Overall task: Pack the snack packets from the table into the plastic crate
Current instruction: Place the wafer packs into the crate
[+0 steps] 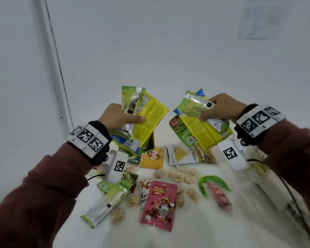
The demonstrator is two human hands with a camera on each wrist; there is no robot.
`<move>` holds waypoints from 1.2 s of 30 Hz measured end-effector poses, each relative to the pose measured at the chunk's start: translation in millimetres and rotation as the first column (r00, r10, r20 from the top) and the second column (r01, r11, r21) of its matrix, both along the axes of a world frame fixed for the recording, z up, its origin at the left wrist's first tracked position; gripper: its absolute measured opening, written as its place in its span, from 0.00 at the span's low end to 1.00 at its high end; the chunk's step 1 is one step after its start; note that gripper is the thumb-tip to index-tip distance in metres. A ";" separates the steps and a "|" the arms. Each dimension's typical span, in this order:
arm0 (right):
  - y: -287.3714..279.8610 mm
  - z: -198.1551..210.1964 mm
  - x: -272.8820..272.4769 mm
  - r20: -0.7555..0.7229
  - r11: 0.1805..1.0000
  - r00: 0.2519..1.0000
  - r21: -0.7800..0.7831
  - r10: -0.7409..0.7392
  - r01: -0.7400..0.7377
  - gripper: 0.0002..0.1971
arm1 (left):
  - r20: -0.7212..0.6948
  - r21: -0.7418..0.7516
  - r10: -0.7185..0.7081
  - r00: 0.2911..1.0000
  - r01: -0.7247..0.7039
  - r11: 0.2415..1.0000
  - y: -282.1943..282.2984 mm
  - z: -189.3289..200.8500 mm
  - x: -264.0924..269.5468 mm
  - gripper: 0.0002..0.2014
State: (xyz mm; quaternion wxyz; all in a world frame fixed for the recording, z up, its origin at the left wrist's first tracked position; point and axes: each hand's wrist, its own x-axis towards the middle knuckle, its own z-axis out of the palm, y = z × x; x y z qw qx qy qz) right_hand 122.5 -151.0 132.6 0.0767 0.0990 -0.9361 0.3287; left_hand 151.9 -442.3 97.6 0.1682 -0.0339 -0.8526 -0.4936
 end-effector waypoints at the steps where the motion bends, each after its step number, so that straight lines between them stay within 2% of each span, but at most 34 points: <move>1: 18.5 3.2 9.3 -0.007 1.000 1.000 -0.002 -0.029 0.029 0.10 | -0.012 0.026 -0.046 0.999 0.046 0.999 21.2 2.0 1.6 0.17; 4: 70.3 8.7 35.4 -0.020 0.995 0.995 0.003 -0.101 0.101 0.10 | -0.034 0.102 -0.176 0.984 0.178 0.979 82.4 3.1 4.7 0.13; 7: 128.4 11.2 61.8 -0.028 0.983 0.983 0.001 -0.183 0.183 0.08 | -0.019 0.165 -0.283 0.959 0.282 0.945 147.0 3.7 9.5 0.20; 12: 231.7 7.0 105.2 -0.057 0.944 0.942 -0.001 -0.331 0.331 0.12 | 0.013 0.202 -0.411 0.912 0.400 0.894 248.8 4.4 25.7 0.22; 15: 282.2 0.2 125.8 -0.029 0.917 0.917 0.029 -0.397 0.398 0.10 | 0.025 0.286 -0.471 0.882 0.445 0.849 299.8 0.4 34.8 0.18; 16: 296.5 -2.4 130.5 -0.023 0.912 0.913 0.043 -0.407 0.408 0.10 | 0.046 0.298 -0.486 0.873 0.452 0.841 315.5 -1.6 37.2 0.23; 18: 323.0 -7.5 136.4 -0.019 0.904 0.906 0.069 -0.422 0.422 0.11 | 0.091 0.294 -0.493 0.865 0.450 0.843 346.1 -5.0 43.1 0.36; 19: 334.9 -10.4 137.9 -0.014 0.899 0.902 0.078 -0.431 0.431 0.11 | 0.095 0.289 -0.497 0.862 0.454 0.843 359.7 -7.5 43.8 0.36; 21: 355.6 -16.5 138.1 0.004 0.889 0.893 0.094 -0.450 0.447 0.12 | 0.129 0.283 -0.494 0.860 0.445 0.849 383.9 -11.1 45.1 0.29; 24: 380.2 -26.1 132.8 0.022 0.880 0.885 0.115 -0.466 0.460 0.13 | 0.192 0.277 -0.500 0.845 0.442 0.853 413.0 -16.1 40.3 0.30; 27: 400.2 -35.2 123.4 0.045 0.884 0.887 0.119 -0.459 0.452 0.13 | 0.231 0.276 -0.506 0.831 0.442 0.853 434.9 -20.4 30.1 0.25; 32: 428.9 -40.9 94.9 0.082 0.906 0.910 0.169 -0.406 0.388 0.12 | 0.294 0.209 -0.475 0.829 0.430 0.878 471.2 -25.2 0.9 0.44; 33: 433.9 -41.4 86.4 0.092 0.913 0.917 0.176 -0.388 0.368 0.12 | 0.317 0.183 -0.467 0.826 0.430 0.884 477.5 -22.9 -1.1 0.43; 35: 443.4 -42.8 69.2 0.133 0.926 0.928 0.206 -0.347 0.317 0.13 | 0.363 0.114 -0.437 0.823 0.427 0.897 488.0 -20.6 -4.3 0.27; 36: 446.9 -43.6 60.9 0.158 0.929 0.931 0.231 -0.328 0.289 0.14 | 0.384 0.073 -0.408 0.828 0.413 0.908 493.3 -22.6 -10.9 0.22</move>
